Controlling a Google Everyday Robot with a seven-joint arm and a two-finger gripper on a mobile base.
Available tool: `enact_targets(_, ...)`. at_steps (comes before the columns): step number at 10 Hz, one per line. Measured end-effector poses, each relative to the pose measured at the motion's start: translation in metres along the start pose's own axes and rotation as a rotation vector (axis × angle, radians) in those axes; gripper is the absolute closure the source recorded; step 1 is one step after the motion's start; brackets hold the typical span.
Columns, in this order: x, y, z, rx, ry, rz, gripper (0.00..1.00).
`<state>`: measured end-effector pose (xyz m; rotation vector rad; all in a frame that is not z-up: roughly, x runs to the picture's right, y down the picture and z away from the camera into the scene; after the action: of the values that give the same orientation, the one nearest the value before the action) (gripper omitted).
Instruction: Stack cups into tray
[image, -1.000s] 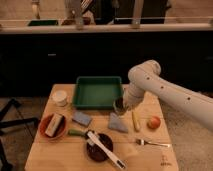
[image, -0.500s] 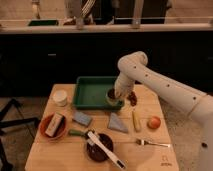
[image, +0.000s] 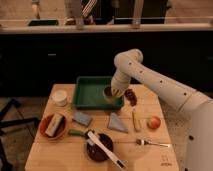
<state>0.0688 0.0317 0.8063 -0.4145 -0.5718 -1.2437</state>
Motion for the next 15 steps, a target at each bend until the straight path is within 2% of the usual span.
enact_targets(4, 0.000, -0.002, 0.000, 0.005, 0.000, -0.004, 0.95)
enact_targets(9, 0.028, -0.036, -0.002, 0.030, 0.003, -0.062, 0.95)
enact_targets(13, 0.044, -0.041, 0.019, 0.026, -0.028, -0.057, 0.95)
enact_targets(15, 0.058, -0.044, 0.038, 0.028, -0.036, -0.045, 0.95)
